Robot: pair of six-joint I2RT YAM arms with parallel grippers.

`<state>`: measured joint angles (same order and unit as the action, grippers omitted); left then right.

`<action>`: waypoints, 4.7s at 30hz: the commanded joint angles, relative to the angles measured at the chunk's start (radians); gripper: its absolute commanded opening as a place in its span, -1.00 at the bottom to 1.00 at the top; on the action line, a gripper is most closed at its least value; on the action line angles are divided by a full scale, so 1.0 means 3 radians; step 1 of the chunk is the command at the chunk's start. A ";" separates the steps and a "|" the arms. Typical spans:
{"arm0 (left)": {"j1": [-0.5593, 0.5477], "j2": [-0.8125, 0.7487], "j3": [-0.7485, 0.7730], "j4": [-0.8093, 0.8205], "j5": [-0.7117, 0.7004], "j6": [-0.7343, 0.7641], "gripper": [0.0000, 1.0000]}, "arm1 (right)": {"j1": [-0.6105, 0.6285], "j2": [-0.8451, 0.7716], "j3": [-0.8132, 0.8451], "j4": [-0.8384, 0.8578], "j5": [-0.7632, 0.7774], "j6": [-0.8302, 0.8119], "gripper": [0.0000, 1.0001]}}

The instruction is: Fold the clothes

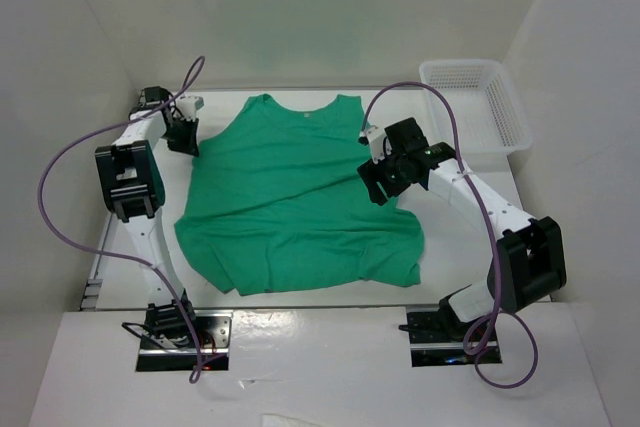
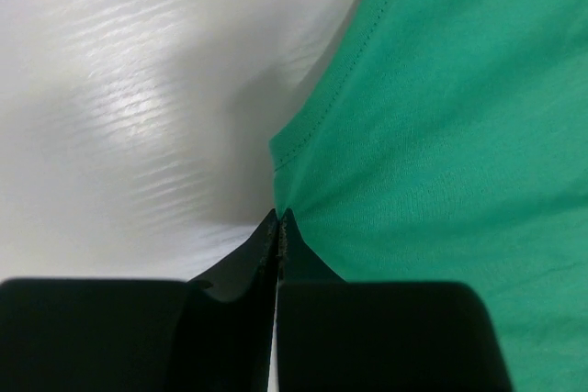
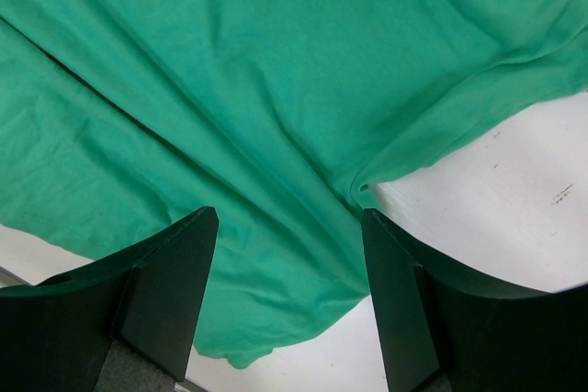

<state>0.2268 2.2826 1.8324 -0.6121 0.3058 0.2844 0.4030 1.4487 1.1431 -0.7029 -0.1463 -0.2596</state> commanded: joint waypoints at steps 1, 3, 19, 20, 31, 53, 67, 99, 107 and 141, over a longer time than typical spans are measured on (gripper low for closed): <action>0.0129 -0.0056 -0.0141 -0.0082 -0.0114 0.0054 -1.00 | -0.0014 -0.0002 -0.0026 0.0093 0.0012 -0.0030 0.45; 0.0159 -0.0092 -0.0172 -0.0082 -0.0114 0.0054 -1.00 | -0.0014 -0.0002 -0.0026 0.0093 0.0012 -0.0030 0.45; 0.0308 -0.0123 -0.0299 -0.0020 -0.0150 0.0054 -1.00 | -0.0014 0.0029 -0.0026 0.0124 0.0145 0.0001 0.45; 0.0308 -0.0123 -0.0335 -0.0020 -0.0190 0.0054 -1.00 | -0.0014 0.0029 -0.0026 0.0124 0.0145 0.0001 0.47; 0.0430 -0.0337 -0.0253 -0.0107 -0.0079 0.0085 -0.39 | -0.0014 0.0029 0.0009 0.0185 0.0258 0.0072 0.47; -0.0275 -0.1360 -0.1046 -0.0322 -0.0247 -0.0212 0.39 | -0.0014 0.1348 0.1180 0.0001 0.0666 0.0359 0.59; -0.0546 -0.1273 -0.1439 -0.0644 -0.0631 -0.0253 0.41 | -0.0045 0.1604 0.0986 -0.0219 0.0411 0.0390 0.65; -0.0649 -0.0358 -0.0581 -0.0547 -0.1157 -0.0350 0.98 | -0.0459 0.2631 0.1972 -0.0255 0.0733 0.0359 0.87; -0.0649 -0.0184 -0.0207 -0.0445 -0.1188 -0.0416 0.98 | -0.0459 0.2841 0.2422 -0.0178 0.0866 0.0359 0.89; -0.0649 -0.1478 -0.2104 -0.0803 -0.0621 -0.0068 0.98 | -0.0321 0.1159 0.0464 -0.0204 0.0344 0.0446 0.98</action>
<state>0.0357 1.8427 1.2057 -0.8589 0.0845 0.2379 0.2920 1.8118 1.2682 -0.7876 -0.0216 -0.1242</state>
